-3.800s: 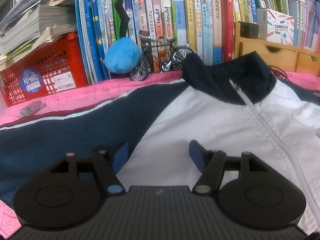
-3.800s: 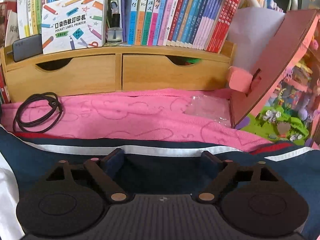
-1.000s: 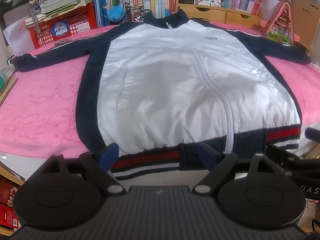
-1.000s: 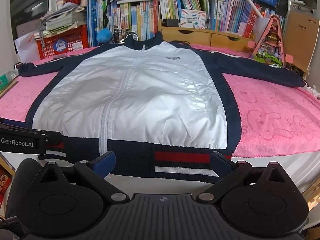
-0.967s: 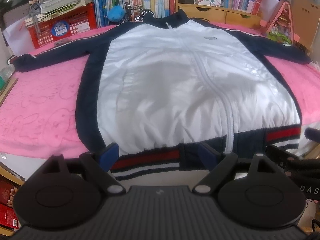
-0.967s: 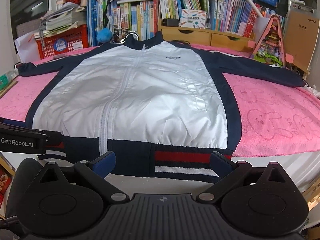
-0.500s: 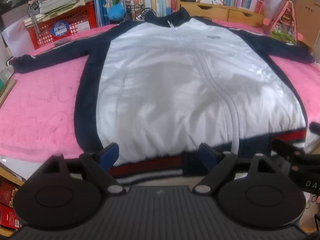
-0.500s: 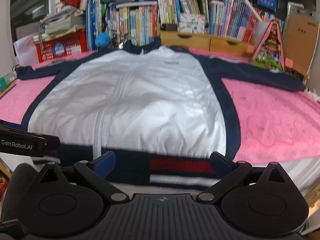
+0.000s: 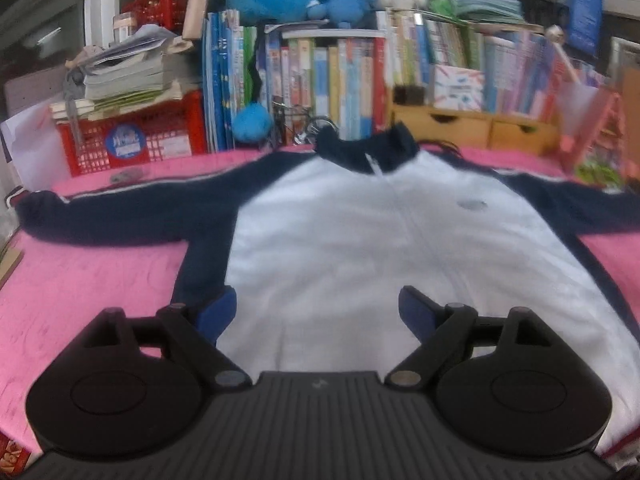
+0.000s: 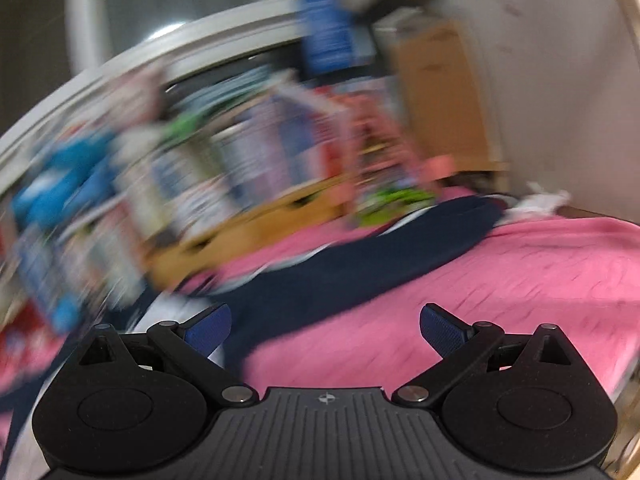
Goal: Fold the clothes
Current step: 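Grasp the navy sleeve cuff with the right tool and lift it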
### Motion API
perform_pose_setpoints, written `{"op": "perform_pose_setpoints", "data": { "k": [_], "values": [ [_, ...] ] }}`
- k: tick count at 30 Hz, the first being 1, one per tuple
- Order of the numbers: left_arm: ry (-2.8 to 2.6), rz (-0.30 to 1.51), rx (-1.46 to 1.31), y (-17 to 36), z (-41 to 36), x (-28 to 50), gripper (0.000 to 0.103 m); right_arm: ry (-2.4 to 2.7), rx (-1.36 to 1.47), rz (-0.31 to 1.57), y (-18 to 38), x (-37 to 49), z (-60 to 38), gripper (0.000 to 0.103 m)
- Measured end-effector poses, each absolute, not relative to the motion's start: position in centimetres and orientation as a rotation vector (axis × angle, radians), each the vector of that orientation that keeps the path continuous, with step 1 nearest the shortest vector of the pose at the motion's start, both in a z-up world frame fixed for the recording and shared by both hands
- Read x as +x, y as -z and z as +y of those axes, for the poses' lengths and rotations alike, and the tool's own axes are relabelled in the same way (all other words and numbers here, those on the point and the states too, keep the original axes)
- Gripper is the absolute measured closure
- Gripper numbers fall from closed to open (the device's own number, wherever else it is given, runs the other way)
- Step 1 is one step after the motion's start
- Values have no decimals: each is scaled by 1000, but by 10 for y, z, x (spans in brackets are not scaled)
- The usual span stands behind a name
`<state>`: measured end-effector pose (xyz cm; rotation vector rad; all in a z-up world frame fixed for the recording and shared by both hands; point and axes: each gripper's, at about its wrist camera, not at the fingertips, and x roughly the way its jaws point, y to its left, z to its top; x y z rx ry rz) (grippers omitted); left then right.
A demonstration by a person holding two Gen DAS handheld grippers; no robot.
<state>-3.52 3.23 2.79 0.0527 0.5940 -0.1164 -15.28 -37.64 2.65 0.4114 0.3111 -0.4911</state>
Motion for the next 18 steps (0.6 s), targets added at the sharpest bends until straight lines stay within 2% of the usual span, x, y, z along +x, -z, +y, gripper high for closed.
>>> {"op": "perform_pose_setpoints", "data": {
  "k": [7,11,14,15,16,18],
  "values": [
    [41,612,-48,0,57,21,14,643,634,249,-14,-96,-512,7],
    [4,652,-79,13,73,34,14,700,697,287,5,-56,-565,20],
    [15,672,-95,19,80,36,14,738,639,363,14,-26,-585,21],
    [23,673,-97,20,82,36,13,760,614,392,16,-17,-590,24],
    [27,672,-84,22,81,36,12,780,594,415,18,-11,-593,29],
    [33,669,-50,24,79,36,9,820,561,444,21,-2,-594,63]
  ]
}}
